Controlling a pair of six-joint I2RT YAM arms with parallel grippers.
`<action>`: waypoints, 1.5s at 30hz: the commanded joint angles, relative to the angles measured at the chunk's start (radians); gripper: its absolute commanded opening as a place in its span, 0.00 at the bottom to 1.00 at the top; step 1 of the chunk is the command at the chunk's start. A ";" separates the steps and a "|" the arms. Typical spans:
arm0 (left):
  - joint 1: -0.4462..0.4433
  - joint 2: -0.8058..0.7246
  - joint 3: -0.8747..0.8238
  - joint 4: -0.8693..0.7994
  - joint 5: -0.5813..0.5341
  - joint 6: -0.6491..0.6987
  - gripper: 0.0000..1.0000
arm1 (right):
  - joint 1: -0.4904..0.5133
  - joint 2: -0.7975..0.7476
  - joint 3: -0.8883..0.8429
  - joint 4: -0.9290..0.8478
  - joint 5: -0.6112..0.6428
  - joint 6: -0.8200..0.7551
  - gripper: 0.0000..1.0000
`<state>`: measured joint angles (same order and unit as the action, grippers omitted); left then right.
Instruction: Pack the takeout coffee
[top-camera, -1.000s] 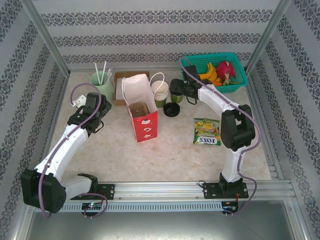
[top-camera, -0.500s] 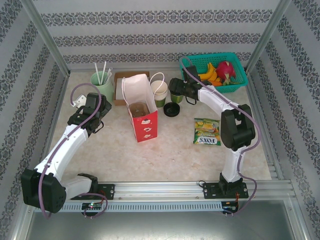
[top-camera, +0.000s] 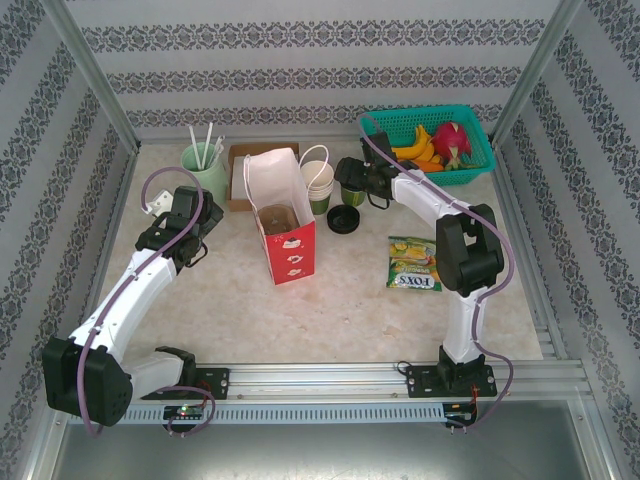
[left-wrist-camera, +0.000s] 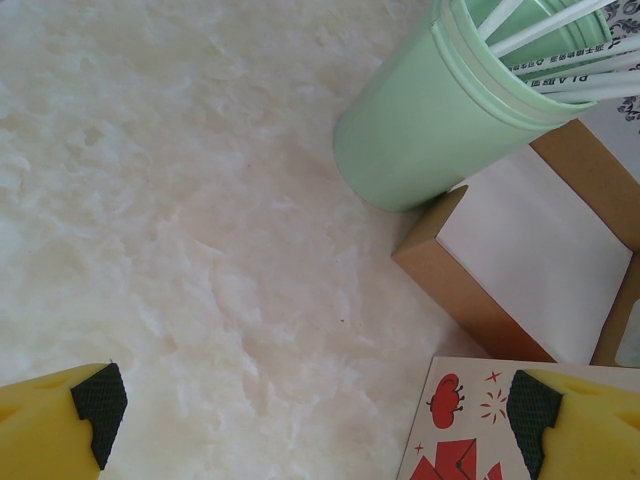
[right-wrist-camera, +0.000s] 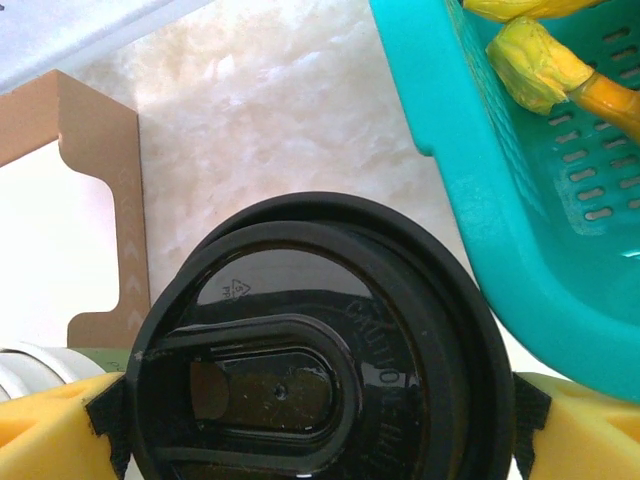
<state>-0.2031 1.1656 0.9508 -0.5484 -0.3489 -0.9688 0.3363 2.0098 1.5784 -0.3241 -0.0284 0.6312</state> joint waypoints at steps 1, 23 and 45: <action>-0.002 -0.009 -0.007 0.006 -0.013 0.019 0.99 | -0.012 0.020 0.017 0.008 0.005 0.003 0.91; -0.002 -0.024 -0.015 0.005 -0.017 0.025 0.99 | -0.031 -0.080 -0.103 0.009 0.010 -0.056 0.76; -0.001 -0.021 -0.026 0.064 0.031 0.055 0.99 | -0.052 -0.428 -0.514 -0.029 -0.126 -0.090 0.77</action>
<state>-0.2028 1.1584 0.9417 -0.5217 -0.3191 -0.9340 0.2897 1.6142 1.1130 -0.3107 -0.0795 0.5682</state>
